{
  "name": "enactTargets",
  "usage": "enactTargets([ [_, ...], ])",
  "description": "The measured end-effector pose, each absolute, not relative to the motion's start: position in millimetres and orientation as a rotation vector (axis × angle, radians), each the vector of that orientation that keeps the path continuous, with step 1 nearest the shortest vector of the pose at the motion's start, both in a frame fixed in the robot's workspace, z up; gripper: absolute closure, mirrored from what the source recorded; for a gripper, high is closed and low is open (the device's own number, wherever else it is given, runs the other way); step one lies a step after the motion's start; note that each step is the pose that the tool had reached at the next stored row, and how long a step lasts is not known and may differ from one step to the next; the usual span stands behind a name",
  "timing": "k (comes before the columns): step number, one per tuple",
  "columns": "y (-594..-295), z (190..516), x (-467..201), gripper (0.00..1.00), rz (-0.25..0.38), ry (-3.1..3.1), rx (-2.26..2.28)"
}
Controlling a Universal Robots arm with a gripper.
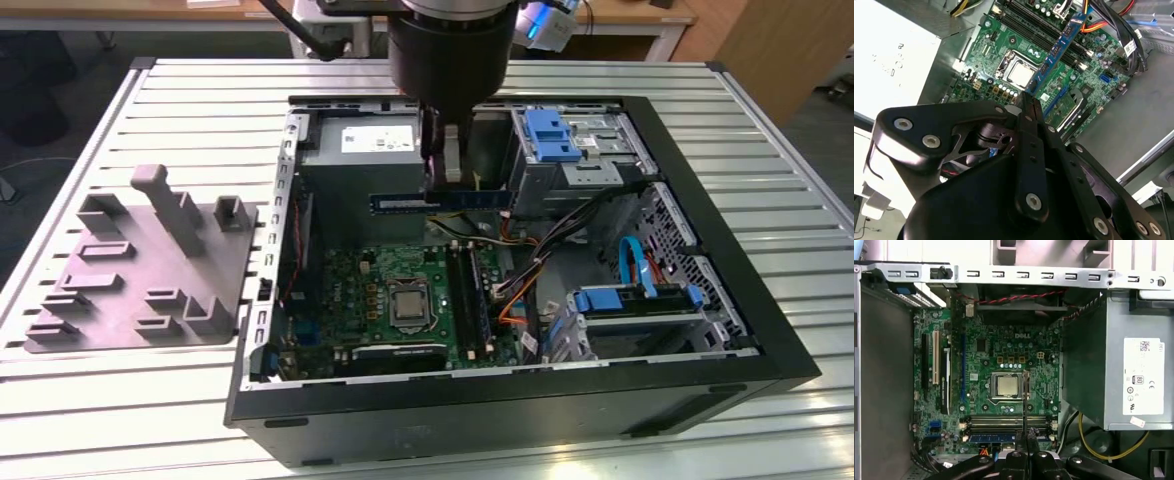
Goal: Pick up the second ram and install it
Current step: 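Pick up the second ram and move it above second insertion slot, then insert the second ram into the second slot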
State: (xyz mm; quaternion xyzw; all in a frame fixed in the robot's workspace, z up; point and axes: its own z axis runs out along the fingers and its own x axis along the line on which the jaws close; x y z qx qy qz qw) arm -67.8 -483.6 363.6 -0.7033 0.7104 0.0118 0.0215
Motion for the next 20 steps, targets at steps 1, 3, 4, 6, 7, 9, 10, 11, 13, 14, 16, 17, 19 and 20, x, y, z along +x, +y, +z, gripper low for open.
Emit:
enactTargets([
  [1,-483.9,362.3,-67.5,0.89,0.037,2.202,-2.180],
  [3,-484.8,359.4,-67.4,0.89,0.037,2.202,-2.180],
  [4,-485.1,358.5,-67.4,0.89,0.037,2.202,-2.180],
  [6,-485.1,358.3,-67.3,0.89,0.037,2.202,-2.180],
  [7,-485.2,358.3,-67.3,0.89,0.037,2.202,-2.180],
  [9,-485.2,358.0,-67.3,0.89,0.037,2.202,-2.180],
  [10,-485.2,358.0,-67.3,0.89,0.037,2.202,-2.180],
  [11,-485.2,358.0,-67.3,0.89,0.037,2.202,-2.180],
  [13,-485.1,358.0,-67.3,0.89,0.037,2.202,-2.180],
  [14,-485.1,358.0,-67.3,0.89,0.037,2.202,-2.180],
  [16,-485.2,358.0,-67.3,0.89,0.037,2.202,-2.180],
  [17,-485.1,358.0,-67.3,0.89,0.037,2.202,-2.180],
  [19,-485.2,358.0,-67.3,0.89,0.037,2.202,-2.180],
  [20,-485.1,358.0,-67.3,0.89,0.037,2.202,-2.180],
])
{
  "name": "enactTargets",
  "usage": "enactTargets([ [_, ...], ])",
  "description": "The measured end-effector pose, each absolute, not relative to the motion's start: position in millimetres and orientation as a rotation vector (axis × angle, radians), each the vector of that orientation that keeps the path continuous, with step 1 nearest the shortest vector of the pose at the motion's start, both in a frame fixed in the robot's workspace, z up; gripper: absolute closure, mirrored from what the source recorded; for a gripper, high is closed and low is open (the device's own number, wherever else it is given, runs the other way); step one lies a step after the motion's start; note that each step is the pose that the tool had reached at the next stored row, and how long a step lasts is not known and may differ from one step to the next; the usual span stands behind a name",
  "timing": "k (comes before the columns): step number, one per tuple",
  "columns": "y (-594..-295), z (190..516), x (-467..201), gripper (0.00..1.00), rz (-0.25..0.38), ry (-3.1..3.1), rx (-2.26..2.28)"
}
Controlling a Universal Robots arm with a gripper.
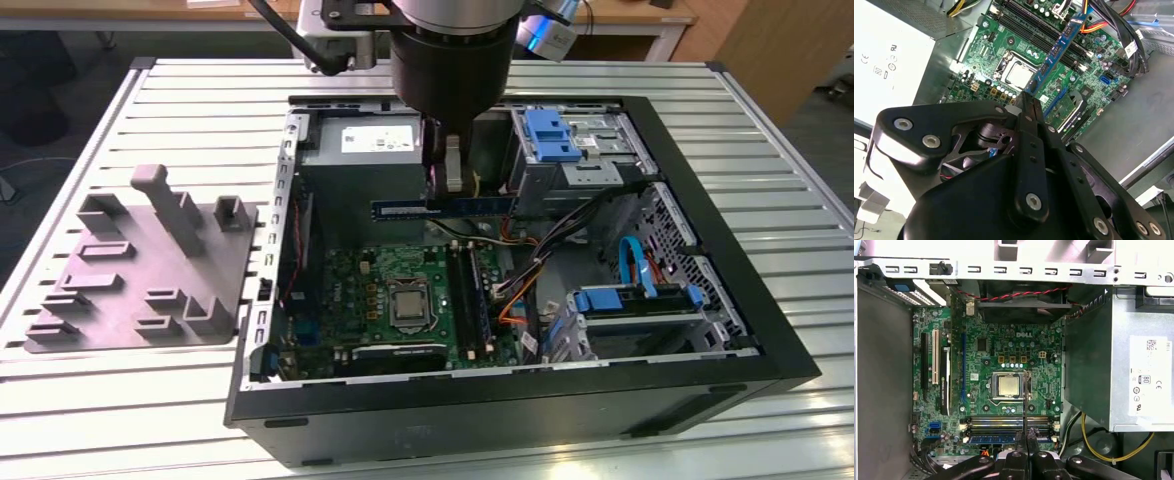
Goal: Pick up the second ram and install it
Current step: 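Insert the second ram into the second slot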
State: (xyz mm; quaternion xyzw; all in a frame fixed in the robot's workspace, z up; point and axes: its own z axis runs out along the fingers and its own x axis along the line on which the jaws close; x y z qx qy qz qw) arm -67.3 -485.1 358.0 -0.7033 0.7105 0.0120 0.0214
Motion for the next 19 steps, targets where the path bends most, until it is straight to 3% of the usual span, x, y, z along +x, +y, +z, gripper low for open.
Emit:
enactTargets([
  [19,-485.1,355.5,-67.3,0.89,0.026,2.518,-1.800],
])
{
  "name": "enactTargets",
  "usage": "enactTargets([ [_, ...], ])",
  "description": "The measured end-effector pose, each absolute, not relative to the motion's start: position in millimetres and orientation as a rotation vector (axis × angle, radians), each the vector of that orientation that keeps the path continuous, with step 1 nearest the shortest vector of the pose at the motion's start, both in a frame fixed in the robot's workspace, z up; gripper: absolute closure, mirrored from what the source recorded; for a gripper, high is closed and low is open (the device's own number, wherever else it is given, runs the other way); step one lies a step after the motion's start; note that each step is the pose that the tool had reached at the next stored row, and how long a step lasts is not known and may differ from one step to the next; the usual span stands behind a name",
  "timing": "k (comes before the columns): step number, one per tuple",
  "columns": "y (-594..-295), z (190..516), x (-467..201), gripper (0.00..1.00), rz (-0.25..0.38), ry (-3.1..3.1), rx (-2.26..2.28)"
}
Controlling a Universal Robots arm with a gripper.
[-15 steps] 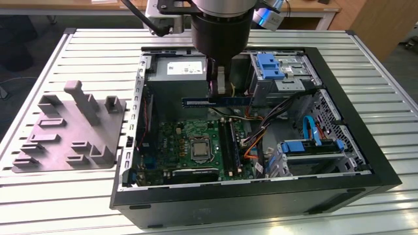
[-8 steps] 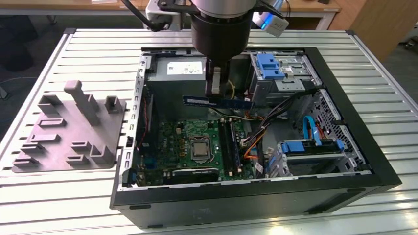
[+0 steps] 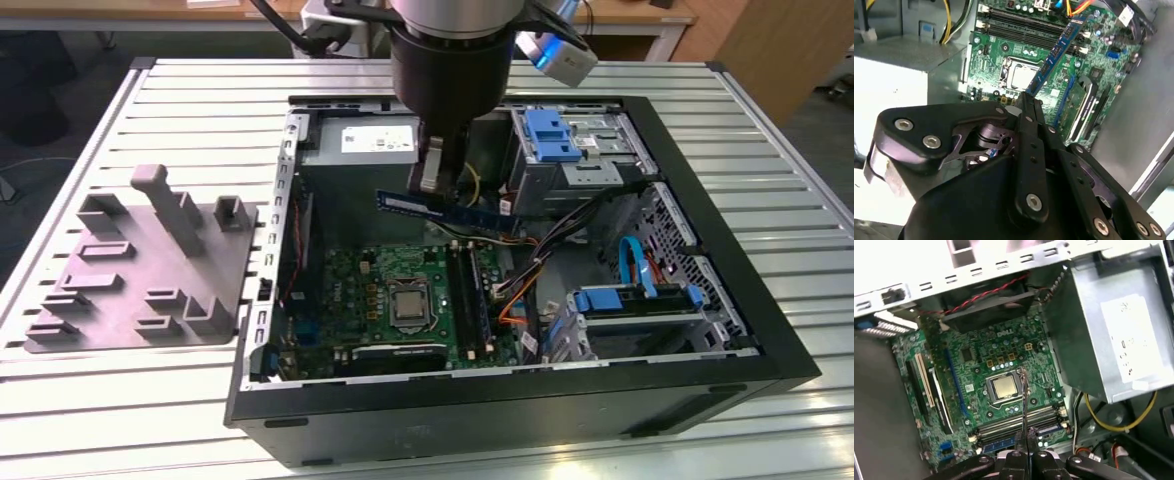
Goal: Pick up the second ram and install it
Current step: 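Insert the second ram into the second slot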
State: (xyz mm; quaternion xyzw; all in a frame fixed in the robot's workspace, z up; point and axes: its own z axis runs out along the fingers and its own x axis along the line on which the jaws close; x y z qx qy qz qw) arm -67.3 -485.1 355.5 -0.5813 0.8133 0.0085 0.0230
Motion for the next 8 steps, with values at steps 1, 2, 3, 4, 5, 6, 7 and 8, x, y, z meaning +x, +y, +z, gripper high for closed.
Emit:
enactTargets([
  [1,-485.2,355.4,-67.3,0.89,0.026,2.534,-1.777],
  [2,-485.2,355.2,-67.3,0.89,0.025,2.550,-1.754],
  [3,-485.1,355.1,-67.3,0.89,0.024,2.567,-1.729],
  [4,-485.2,354.9,-67.3,0.89,0.024,2.582,-1.706],
  [5,-485.2,354.8,-67.3,0.89,0.023,2.597,-1.683],
  [6,-485.2,354.6,-67.3,0.89,0.022,2.612,-1.659],
  [7,-485.2,354.5,-67.3,0.89,0.022,2.627,-1.635],
  [8,-485.2,354.3,-67.3,0.89,0.021,2.642,-1.612],
])
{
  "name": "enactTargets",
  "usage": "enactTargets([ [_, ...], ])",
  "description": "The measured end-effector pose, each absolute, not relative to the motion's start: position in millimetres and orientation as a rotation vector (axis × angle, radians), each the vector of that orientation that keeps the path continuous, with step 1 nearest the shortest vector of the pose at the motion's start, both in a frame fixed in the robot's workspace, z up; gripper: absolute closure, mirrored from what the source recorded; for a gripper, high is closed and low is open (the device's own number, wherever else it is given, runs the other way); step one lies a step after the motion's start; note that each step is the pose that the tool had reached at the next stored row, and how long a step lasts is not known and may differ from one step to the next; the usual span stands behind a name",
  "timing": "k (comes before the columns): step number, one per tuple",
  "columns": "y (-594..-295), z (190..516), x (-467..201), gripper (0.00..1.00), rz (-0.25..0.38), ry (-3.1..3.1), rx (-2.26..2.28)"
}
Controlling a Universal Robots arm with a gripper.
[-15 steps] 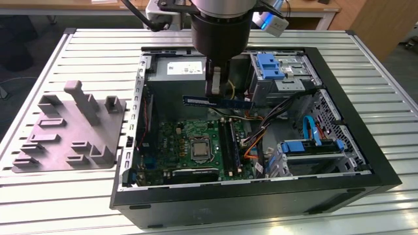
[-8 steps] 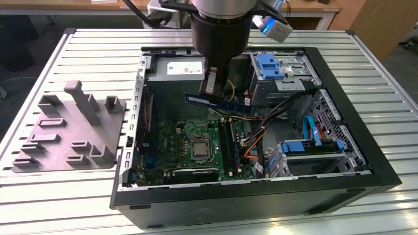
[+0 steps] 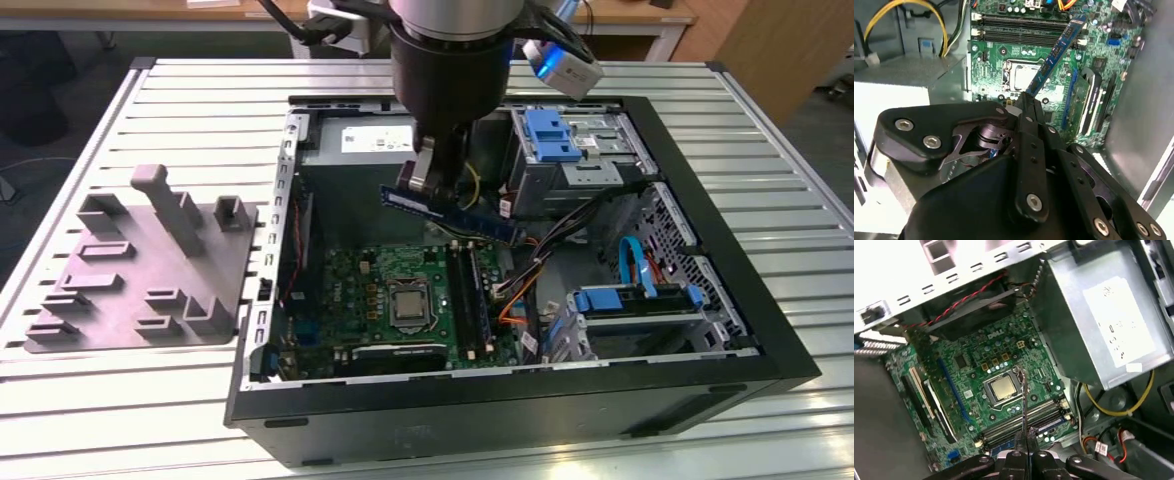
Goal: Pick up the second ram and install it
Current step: 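Insert the second ram into the second slot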
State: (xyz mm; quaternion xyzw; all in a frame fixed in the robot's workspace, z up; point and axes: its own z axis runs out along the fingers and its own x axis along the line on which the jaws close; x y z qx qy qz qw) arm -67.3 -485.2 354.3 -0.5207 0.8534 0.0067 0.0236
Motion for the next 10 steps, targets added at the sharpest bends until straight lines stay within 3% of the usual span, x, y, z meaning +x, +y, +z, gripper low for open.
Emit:
enactTargets([
  [10,-485.2,352.9,-67.3,0.89,0.014,2.777,-1.364],
])
